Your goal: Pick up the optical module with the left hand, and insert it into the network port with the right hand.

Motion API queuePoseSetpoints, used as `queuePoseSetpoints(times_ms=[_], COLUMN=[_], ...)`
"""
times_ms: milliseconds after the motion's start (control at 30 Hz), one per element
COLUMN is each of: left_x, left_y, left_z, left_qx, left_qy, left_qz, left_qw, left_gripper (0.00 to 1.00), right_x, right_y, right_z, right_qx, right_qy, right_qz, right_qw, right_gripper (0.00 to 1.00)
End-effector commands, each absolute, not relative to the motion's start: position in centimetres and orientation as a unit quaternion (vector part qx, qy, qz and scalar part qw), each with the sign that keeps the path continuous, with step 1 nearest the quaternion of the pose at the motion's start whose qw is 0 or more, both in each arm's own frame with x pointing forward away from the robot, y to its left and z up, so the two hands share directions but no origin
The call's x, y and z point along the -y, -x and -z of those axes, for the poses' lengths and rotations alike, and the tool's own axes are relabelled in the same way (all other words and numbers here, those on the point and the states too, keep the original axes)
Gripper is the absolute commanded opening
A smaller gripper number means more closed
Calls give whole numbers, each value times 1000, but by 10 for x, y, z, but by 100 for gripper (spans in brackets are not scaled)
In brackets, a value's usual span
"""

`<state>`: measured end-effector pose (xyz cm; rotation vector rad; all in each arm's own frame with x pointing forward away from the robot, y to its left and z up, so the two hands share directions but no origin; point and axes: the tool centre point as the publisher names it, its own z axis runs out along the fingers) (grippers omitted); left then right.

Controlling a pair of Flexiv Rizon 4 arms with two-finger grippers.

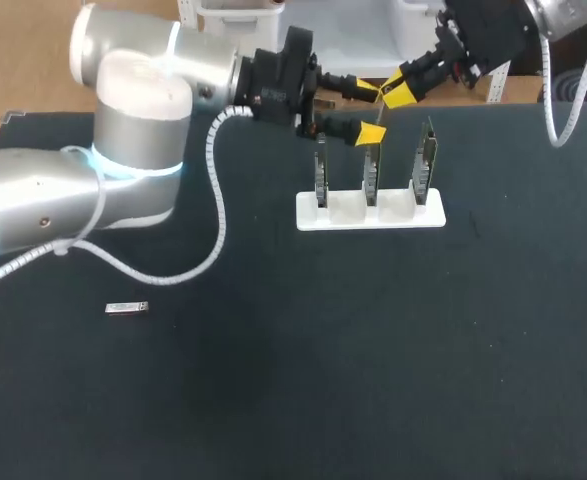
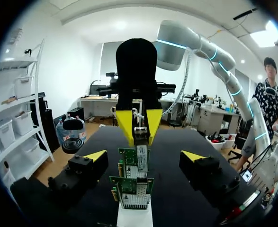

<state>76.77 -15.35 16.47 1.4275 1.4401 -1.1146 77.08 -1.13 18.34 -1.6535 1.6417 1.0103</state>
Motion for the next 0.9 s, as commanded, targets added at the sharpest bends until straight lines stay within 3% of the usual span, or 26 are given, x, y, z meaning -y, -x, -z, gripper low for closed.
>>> queuePoseSetpoints(times_ms=[33, 900], left_x=[154, 126], left_y=[-768, -762], left_z=[-173, -161], left_qx=[-577, -625], left_qy=[-581, -593], left_qz=[425, 373], left_qw=[386, 345], left_gripper=[100, 100], right_x=[12, 16], right_y=[-767, -768], right_z=[-183, -184], right_qx=[-618, -616], right_qy=[621, 624], right_qz=[-378, -375], right_qw=[299, 301], right_gripper=[0, 0])
